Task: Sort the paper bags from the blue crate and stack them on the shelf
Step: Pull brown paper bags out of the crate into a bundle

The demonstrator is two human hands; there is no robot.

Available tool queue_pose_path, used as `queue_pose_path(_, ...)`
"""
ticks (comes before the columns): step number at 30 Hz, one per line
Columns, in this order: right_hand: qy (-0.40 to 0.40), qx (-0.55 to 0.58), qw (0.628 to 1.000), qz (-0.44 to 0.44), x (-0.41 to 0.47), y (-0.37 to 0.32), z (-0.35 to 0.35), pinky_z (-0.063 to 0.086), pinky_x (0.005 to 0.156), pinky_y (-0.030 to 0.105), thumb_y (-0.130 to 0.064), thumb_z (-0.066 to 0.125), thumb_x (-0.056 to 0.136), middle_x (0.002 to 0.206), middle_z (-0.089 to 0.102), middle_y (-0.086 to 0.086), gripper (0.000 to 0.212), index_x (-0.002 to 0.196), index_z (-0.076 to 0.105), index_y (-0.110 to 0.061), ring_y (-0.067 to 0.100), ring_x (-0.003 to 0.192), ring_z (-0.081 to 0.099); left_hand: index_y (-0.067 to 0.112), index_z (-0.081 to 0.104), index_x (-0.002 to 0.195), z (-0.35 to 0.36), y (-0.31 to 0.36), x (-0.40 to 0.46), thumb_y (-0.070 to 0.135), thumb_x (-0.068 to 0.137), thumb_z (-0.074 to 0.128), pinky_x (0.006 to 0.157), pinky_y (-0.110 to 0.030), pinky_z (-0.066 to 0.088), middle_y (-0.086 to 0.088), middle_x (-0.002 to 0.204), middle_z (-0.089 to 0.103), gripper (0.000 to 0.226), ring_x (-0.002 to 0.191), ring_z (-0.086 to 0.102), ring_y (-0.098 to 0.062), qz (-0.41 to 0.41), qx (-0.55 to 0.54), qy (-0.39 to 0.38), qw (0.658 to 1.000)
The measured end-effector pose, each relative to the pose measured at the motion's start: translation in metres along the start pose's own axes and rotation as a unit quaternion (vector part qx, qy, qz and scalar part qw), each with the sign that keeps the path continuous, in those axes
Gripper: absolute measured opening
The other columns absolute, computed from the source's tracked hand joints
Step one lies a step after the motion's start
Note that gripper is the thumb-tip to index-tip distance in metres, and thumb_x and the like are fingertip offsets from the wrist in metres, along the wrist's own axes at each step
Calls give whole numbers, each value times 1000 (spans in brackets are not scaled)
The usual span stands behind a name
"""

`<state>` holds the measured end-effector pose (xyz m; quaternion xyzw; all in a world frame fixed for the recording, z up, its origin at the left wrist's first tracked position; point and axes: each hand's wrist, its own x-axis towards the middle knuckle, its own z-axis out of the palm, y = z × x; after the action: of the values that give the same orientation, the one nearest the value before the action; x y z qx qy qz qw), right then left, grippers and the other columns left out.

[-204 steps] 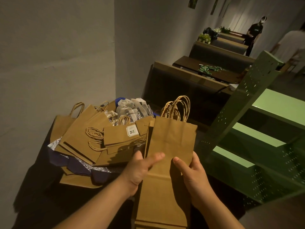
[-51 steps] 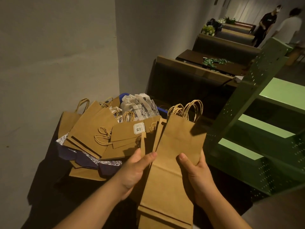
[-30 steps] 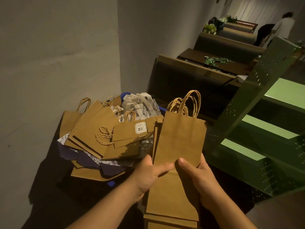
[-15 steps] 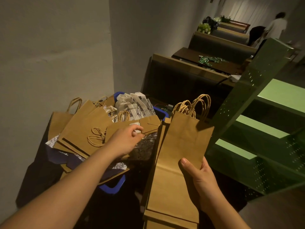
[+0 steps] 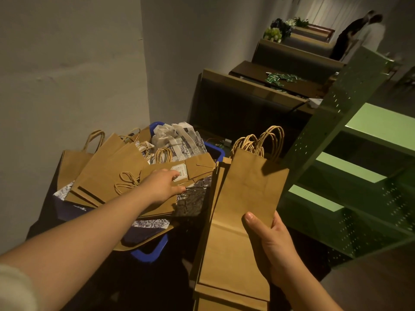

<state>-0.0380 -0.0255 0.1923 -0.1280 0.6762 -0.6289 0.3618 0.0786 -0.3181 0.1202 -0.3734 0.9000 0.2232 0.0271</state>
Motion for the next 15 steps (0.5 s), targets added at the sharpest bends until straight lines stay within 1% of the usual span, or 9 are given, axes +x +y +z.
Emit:
queue_pose_path(2, 1, -3, 1000, 1, -1, 0, 0, 49, 76, 28, -30, 80, 71, 114, 69, -1, 61, 126, 53, -31, 21, 103, 67, 24, 45, 153, -6, 2, -1, 56, 100, 56, 106, -41, 48, -5, 145, 57, 63, 132, 53, -27, 23, 53, -12, 998)
queue_pose_path(5, 0, -4, 1000, -1, -2, -1, 0, 48, 75, 27, -31, 79, 72, 113, 68, -2, 59, 124, 52, -32, 20, 101, 66, 23, 42, 154, -12, 4, -3, 44, 107, 46, 98, -41, 51, -8, 139, 61, 51, 122, 59, -28, 55, 118, -17, 991)
queue_pose_path(7, 4, -4, 1000, 0, -2, -1, -1, 48, 74, 27, -31, 78, 72, 113, 68, -2, 60, 125, 52, -31, 20, 101, 66, 22, 44, 151, -16, 6, -5, 34, 105, 51, 85, -38, 53, -7, 126, 66, 48, 105, 62, -25, 63, 130, -28, 989)
queue_pose_path(8, 6, -4, 1000, 0, -2, 0, -1, 47, 74, 27, -31, 78, 72, 113, 68, -2, 59, 124, 52, -32, 20, 101, 66, 23, 46, 150, -18, 6, -7, 32, 102, 56, 78, -35, 52, -5, 120, 68, 50, 97, 60, -22, 62, 127, -34, 989)
queue_pose_path(9, 7, -4, 1000, 0, -2, 0, -2, 47, 74, 27, -32, 78, 72, 113, 68, -2, 58, 124, 51, -32, 20, 101, 65, 25, 48, 149, -19, 7, -8, 30, 100, 60, 75, -33, 50, -4, 116, 68, 52, 92, 58, -19, 61, 122, -32, 990)
queue_pose_path(11, 10, -6, 1000, -1, -1, 1, -3, 48, 75, 28, -33, 79, 71, 113, 68, -2, 59, 123, 51, -33, 21, 102, 66, 30, 53, 146, -22, 7, -10, 26, 97, 59, 72, -33, 50, -2, 111, 69, 49, 87, 56, -17, 55, 115, -4, 992)
queue_pose_path(12, 11, -9, 1000, -2, -1, 1, -3, 48, 75, 29, -33, 79, 71, 113, 68, -2, 59, 123, 51, -34, 21, 102, 66, 33, 55, 144, -23, 7, -11, 23, 97, 56, 67, -32, 50, -1, 108, 69, 48, 85, 57, -17, 48, 109, 19, 993)
queue_pose_path(14, 15, -14, 1000, -3, 0, 3, -5, 49, 76, 30, -33, 80, 73, 114, 68, -2, 59, 124, 51, -35, 22, 103, 66, 37, 57, 141, -27, 7, -14, 19, 98, 51, 57, -29, 44, 3, 97, 68, 47, 78, 59, -15, 32, 94, 68, 993)
queue_pose_path(15, 16, -15, 1000, -3, 1, 4, -6, 50, 78, 31, -33, 81, 73, 114, 68, -2, 59, 124, 51, -35, 22, 104, 66, 37, 60, 136, -31, 7, -15, 19, 100, 49, 54, -28, 41, 5, 91, 66, 42, 75, 59, -14, 26, 85, 93, 992)
